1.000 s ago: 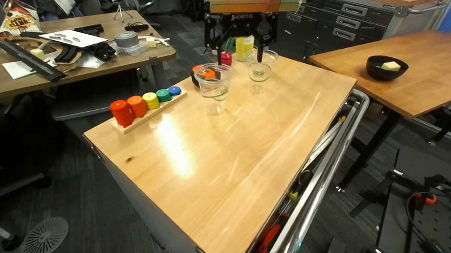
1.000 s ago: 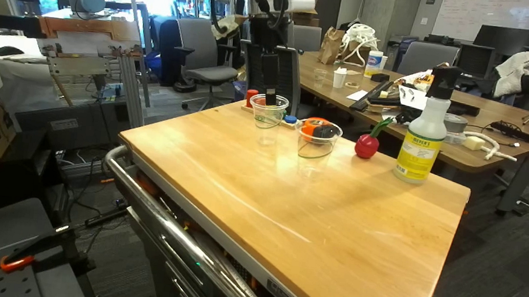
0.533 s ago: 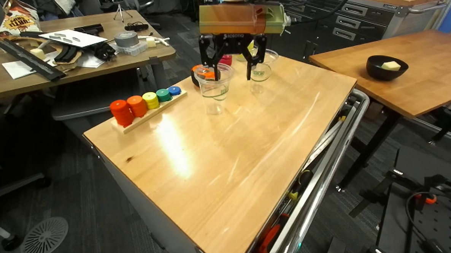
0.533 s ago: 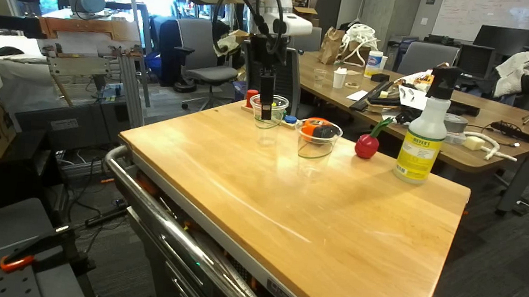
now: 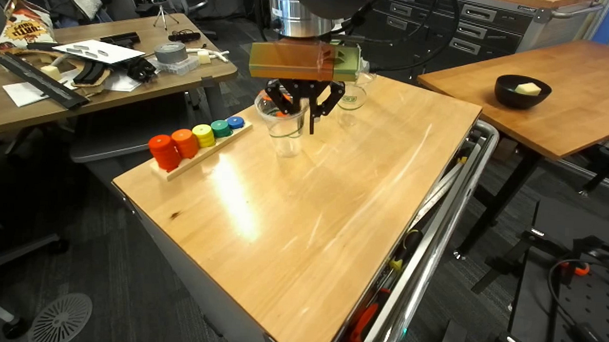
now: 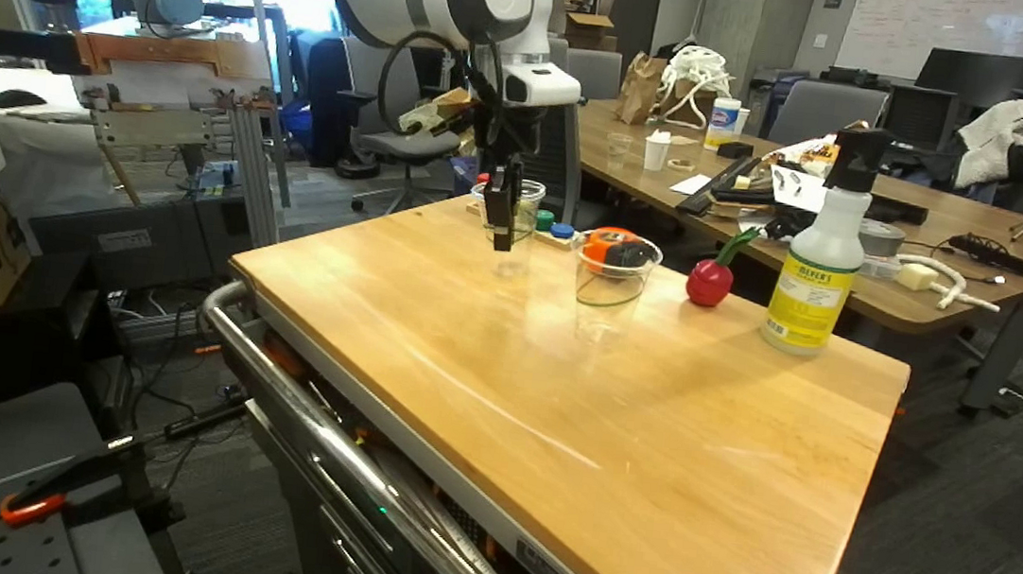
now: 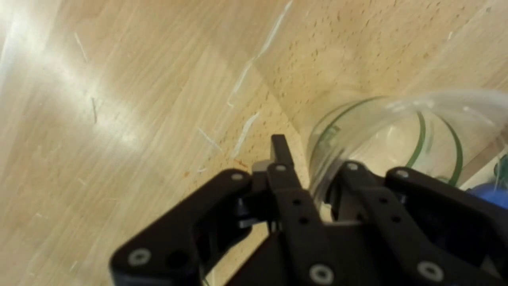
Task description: Stack the plastic cups on top of each other
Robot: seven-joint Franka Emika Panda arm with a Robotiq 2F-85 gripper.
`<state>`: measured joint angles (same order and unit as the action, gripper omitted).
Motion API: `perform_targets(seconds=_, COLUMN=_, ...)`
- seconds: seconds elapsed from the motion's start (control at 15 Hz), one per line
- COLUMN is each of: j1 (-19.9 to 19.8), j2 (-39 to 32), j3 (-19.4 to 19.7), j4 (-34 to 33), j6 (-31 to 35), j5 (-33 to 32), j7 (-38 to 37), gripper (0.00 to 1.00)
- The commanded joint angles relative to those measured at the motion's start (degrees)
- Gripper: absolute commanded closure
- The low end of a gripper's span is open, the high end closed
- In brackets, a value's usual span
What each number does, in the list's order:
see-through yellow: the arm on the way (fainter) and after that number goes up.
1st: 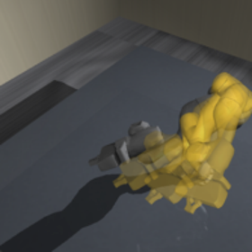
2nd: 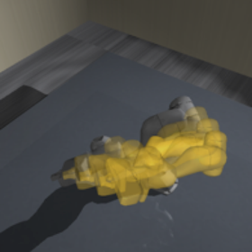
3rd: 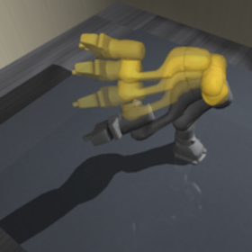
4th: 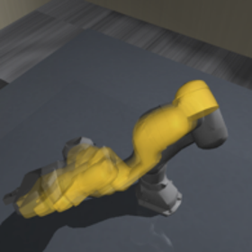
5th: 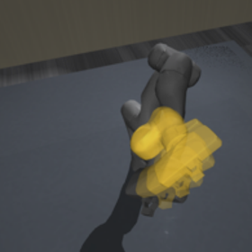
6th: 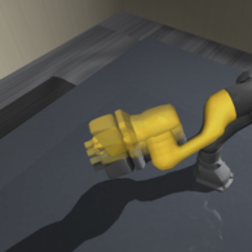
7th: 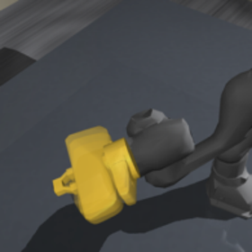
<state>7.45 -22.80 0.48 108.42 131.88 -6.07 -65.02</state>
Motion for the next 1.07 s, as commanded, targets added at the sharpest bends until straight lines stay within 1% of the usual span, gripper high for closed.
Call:
perform_targets(seconds=0.0, j1=1.62, j2=2.91, j3=1.15, j4=0.88, j6=-1.69, j5=0.39, j7=-4.11, gripper=1.00)
perform_targets(seconds=0.13, j1=1.34, j2=5.87, j3=0.87, j4=1.68, j6=-4.10, j5=0.56, j7=-4.41, gripper=1.00)
perform_targets(seconds=0.27, j1=0.55, j2=9.54, j3=0.60, j4=1.93, j6=-7.97, j5=1.18, j7=-3.97, gripper=0.99)
perform_targets(seconds=0.4, j1=-0.88, j2=14.23, j3=0.06, j4=1.67, j6=-12.15, j5=3.25, j7=-2.15, gripper=0.99)
perform_targets(seconds=0.6, j1=-2.78, j2=20.78, j3=0.42, j4=1.41, j6=-13.78, j5=4.00, j7=-1.84, gripper=0.99)
perform_targets(seconds=0.87, j1=-7.25, j2=29.60, j3=2.22, j4=2.93, j6=-14.43, j5=1.54, j7=-0.29, gripper=0.99)
perform_targets(seconds=1.0, j1=-9.56, j2=31.29, j3=3.28, j4=3.93, j6=-15.27, j5=2.16, j7=2.13, gripper=0.99)
